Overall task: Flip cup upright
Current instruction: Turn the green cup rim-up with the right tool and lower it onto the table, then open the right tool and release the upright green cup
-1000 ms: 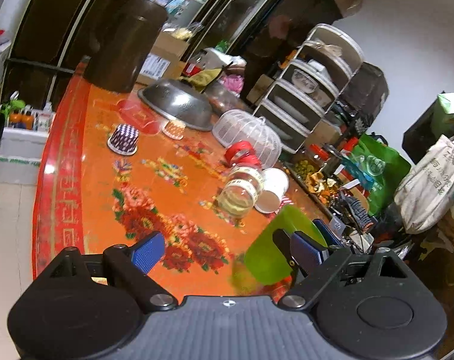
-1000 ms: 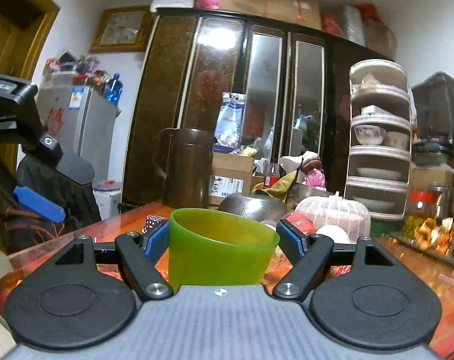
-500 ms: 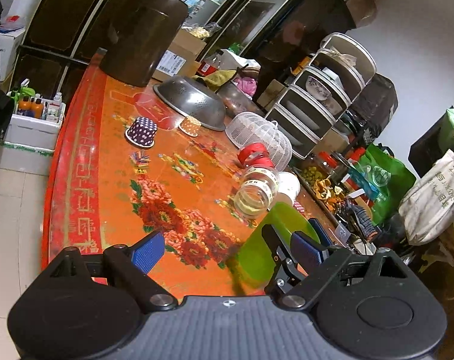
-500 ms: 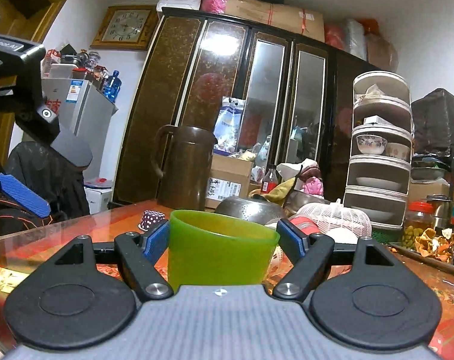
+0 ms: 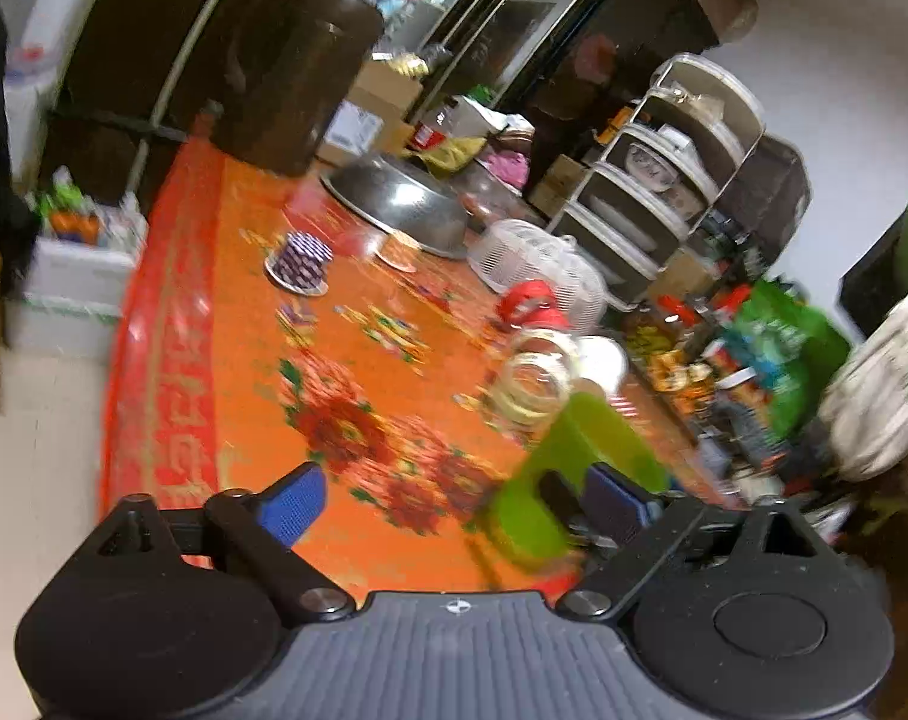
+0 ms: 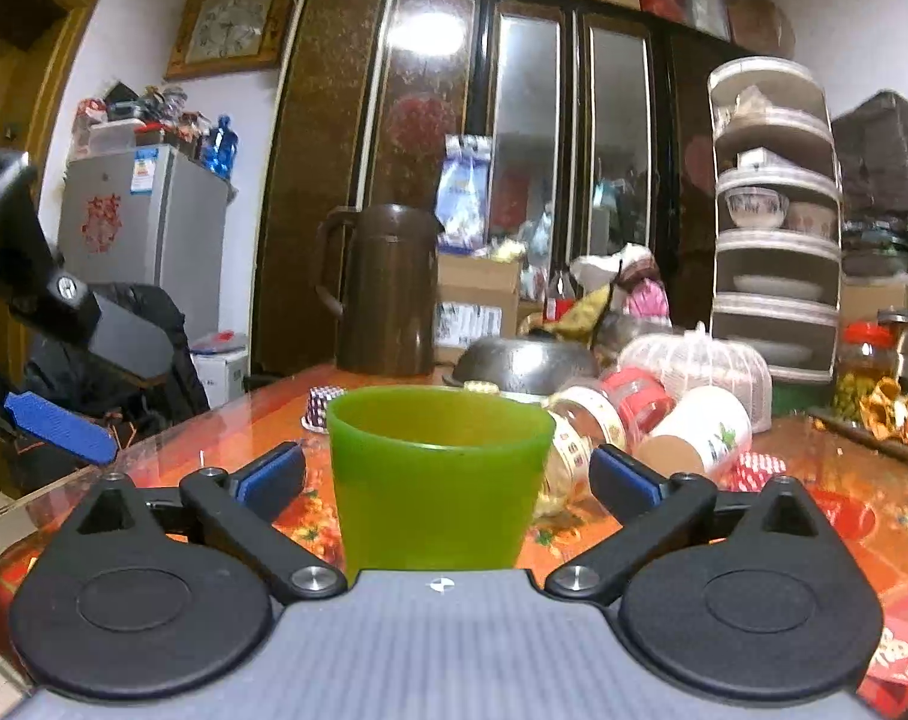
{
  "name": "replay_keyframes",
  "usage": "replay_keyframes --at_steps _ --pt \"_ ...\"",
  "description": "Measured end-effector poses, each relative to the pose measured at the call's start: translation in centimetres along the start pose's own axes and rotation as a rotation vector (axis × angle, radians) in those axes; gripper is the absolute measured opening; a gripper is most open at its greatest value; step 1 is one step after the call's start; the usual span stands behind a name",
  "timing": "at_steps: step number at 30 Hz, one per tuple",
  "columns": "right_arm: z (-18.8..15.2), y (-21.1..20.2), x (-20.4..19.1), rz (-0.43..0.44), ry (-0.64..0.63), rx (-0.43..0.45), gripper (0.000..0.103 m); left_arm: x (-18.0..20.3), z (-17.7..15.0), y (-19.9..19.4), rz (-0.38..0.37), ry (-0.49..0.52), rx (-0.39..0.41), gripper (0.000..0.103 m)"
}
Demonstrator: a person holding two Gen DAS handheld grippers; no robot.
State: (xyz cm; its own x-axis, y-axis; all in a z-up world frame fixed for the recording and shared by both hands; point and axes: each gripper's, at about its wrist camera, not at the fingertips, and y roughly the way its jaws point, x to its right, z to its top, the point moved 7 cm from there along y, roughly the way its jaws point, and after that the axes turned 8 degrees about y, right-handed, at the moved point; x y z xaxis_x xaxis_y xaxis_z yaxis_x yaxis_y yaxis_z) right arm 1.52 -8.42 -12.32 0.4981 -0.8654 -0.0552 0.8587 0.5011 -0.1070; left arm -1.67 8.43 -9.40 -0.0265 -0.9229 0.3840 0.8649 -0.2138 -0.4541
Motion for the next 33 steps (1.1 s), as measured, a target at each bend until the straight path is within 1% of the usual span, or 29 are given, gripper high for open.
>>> replay_keyframes --at_steps 3,5,7,8,11,12,14,15,17,21,24,29,33 --pt "0.3 -1.8 0.8 0.002 0.058 -0.019 0.102 0.3 -0.2 -0.1 0.088 0.104 0.029 0.103" --pt "0.8 -3.2 1.7 -0.004 0.111 -0.053 0.102 0.9 -0.3 -0.3 0.106 0.161 0.032 0.103" --pt "1.2 -4.1 2.7 -0.018 0.149 -0.109 0.102 2.1 -0.2 -0.8 0.124 0.234 0.032 0.103" --pt "1.6 -4.4 3.2 -0.035 0.168 -0.143 0.102 2.9 0.0 -1.4 0.136 0.278 0.044 0.103" --pt "3.5 -5.9 4.8 -0.118 0.261 -0.258 0.102 5.9 0.8 -3.8 0.156 0.396 0.092 0.103" --pt "4.4 -6.7 5.0 -0.109 0.283 -0.275 0.102 6.9 1.1 -4.6 0.153 0.415 0.098 0.103" --pt "6.0 -8.4 4.7 -0.064 0.280 -0.274 0.102 8.6 1.5 -6.2 0.110 0.422 0.104 0.103" --pt "6.9 -9.4 4.5 -0.058 0.263 -0.264 0.102 9.2 1.6 -6.6 0.097 0.417 0.093 0.103" --pt "8.2 -11.2 4.2 -0.084 0.210 -0.255 0.102 10.2 1.5 -7.3 0.084 0.403 0.070 0.103" --pt "9.0 -13.2 3.6 -0.065 0.142 -0.206 0.102 11.6 1.1 -7.8 0.072 0.407 0.072 0.103" --pt "8.9 -12.4 4.0 -0.074 0.130 -0.202 0.102 12.3 0.9 -7.5 0.063 0.403 0.058 0.103" --pt "8.1 -11.5 4.4 -0.064 0.157 -0.223 0.102 12.4 0.8 -7.1 0.110 0.420 0.032 0.103" --pt "8.0 -11.9 4.6 -0.063 0.163 -0.228 0.102 12.2 0.9 -6.7 0.120 0.411 0.011 0.103"
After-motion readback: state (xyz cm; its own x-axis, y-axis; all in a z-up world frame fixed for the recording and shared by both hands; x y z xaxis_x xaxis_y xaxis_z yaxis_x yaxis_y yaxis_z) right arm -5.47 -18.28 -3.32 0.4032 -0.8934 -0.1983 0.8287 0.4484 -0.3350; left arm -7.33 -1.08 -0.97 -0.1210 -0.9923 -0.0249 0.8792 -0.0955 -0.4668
